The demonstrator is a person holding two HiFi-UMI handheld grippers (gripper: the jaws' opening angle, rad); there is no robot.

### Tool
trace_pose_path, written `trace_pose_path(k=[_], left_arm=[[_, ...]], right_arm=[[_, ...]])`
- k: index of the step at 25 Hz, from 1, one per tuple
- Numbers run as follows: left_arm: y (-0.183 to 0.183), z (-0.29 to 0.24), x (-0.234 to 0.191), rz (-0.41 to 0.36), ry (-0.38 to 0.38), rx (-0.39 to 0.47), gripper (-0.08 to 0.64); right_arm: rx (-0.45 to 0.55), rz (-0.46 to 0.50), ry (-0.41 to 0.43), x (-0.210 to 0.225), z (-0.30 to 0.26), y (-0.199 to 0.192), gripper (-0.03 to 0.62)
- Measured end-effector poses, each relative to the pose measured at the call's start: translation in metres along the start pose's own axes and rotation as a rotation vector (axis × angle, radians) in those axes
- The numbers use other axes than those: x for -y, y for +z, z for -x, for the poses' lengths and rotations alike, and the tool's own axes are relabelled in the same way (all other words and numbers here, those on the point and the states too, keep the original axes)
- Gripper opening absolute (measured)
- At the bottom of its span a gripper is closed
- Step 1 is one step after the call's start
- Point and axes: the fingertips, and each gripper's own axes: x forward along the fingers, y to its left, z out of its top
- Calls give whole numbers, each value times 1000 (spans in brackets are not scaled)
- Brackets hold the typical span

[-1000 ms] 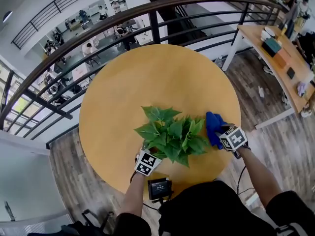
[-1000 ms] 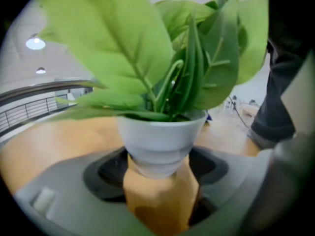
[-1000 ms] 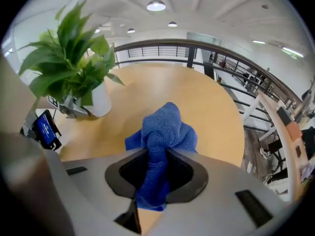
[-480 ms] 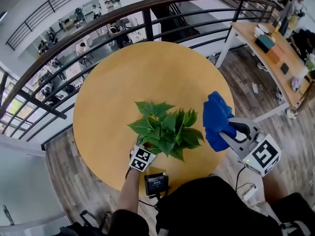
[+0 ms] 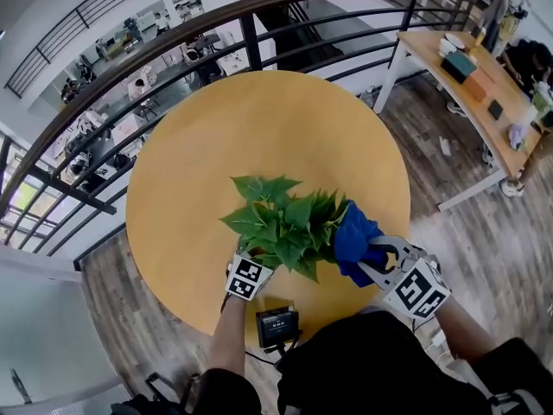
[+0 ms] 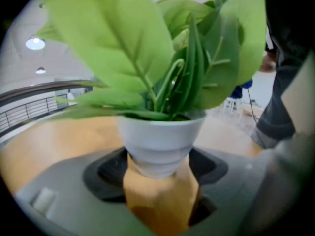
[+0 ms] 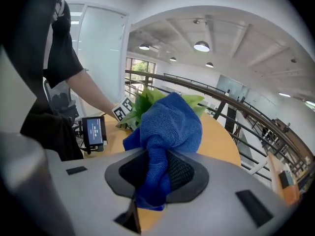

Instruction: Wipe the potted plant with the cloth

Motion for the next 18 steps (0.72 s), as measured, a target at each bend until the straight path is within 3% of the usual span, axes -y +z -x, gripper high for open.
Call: trace_pose_path(k=[7, 10, 14, 16, 18], left_arm=[[-6, -2, 0, 4, -1, -9, 380], [-8, -2, 1, 6, -2, -10, 382], [-7, -1, 1, 3, -1, -14, 382], [-8, -1, 1, 4, -4, -14, 382], [-7, 0, 1, 3, -5, -12, 382]], right_arm=[[-99, -92, -73, 12, -2, -60, 101], [-116, -136, -151, 31, 8, -73, 101], [55, -109, -254, 65, 48, -21, 101], [145, -50, -263, 68, 65, 20, 101], [174, 11, -234, 57, 65, 49, 101]])
